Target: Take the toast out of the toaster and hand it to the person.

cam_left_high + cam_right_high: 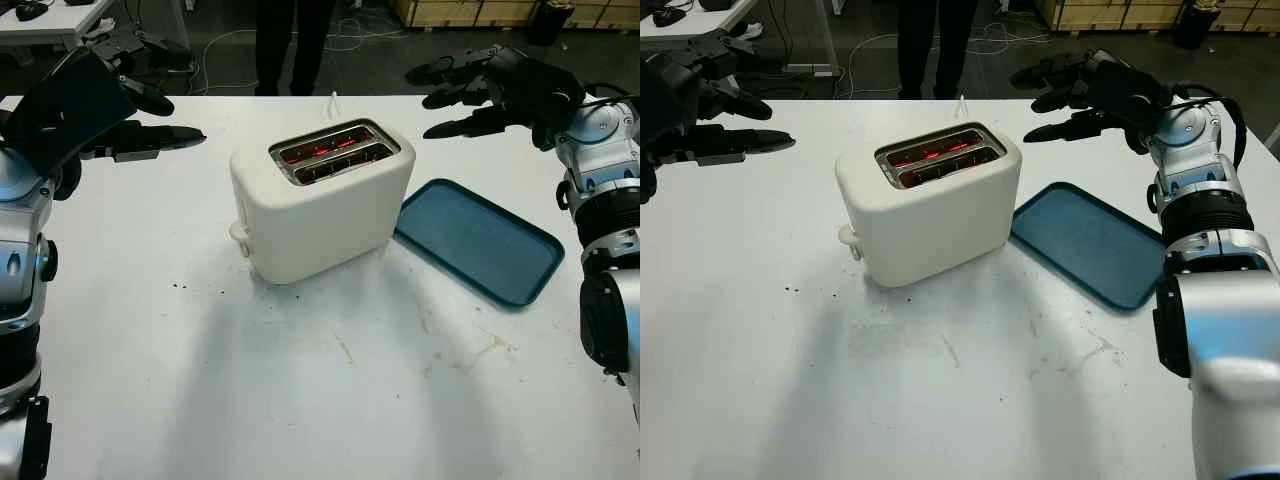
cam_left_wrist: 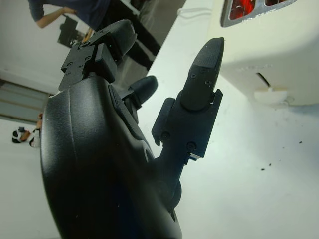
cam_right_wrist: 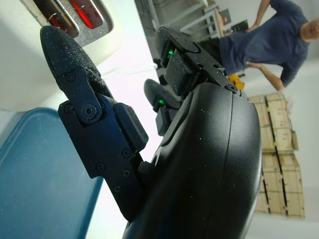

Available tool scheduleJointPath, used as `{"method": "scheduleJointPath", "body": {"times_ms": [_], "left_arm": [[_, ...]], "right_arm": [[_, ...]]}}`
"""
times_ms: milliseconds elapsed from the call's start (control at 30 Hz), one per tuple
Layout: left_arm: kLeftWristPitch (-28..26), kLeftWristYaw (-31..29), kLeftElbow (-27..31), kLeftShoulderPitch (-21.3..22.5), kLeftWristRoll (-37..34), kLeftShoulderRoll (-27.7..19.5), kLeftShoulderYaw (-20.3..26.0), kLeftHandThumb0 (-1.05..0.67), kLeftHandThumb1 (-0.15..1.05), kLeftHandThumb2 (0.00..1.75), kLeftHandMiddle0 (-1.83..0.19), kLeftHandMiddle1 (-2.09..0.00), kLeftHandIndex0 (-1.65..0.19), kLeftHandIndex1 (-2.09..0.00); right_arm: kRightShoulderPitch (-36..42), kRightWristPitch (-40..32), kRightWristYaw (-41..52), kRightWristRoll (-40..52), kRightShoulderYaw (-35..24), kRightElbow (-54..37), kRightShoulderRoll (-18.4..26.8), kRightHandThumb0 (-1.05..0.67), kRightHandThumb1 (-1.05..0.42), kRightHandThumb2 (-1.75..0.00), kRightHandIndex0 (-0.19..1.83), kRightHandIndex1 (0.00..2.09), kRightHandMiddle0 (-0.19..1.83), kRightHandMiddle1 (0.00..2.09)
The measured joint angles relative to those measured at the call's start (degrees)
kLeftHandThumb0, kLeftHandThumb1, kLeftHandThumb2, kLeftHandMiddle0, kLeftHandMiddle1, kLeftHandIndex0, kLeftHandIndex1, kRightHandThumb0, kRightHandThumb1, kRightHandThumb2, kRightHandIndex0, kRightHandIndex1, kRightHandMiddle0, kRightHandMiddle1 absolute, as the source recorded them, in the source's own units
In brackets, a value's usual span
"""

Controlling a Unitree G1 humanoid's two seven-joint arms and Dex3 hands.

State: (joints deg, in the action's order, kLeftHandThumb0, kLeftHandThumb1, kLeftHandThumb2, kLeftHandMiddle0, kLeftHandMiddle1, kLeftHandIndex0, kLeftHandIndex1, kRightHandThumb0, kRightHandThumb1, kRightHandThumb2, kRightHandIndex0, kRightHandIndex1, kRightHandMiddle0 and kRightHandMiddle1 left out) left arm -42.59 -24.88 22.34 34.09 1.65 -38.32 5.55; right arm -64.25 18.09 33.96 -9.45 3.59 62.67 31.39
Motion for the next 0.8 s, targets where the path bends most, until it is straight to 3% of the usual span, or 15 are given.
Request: {"method": "scheduleJointPath", "body": {"times_ms": [800], "left_arm": [[0.0,0.0,0.0,0.0,0.0,0.0,0.0,-0.32,0.8,0.0,0.0,-1.29,-0.1,-0.84]], "right_arm": [[0.0,0.0,-0.1,0.0,0.0,0.0,-0.1,-0.83,-0.7,0.0,0.35,0.67,0.63,0.01]]}}
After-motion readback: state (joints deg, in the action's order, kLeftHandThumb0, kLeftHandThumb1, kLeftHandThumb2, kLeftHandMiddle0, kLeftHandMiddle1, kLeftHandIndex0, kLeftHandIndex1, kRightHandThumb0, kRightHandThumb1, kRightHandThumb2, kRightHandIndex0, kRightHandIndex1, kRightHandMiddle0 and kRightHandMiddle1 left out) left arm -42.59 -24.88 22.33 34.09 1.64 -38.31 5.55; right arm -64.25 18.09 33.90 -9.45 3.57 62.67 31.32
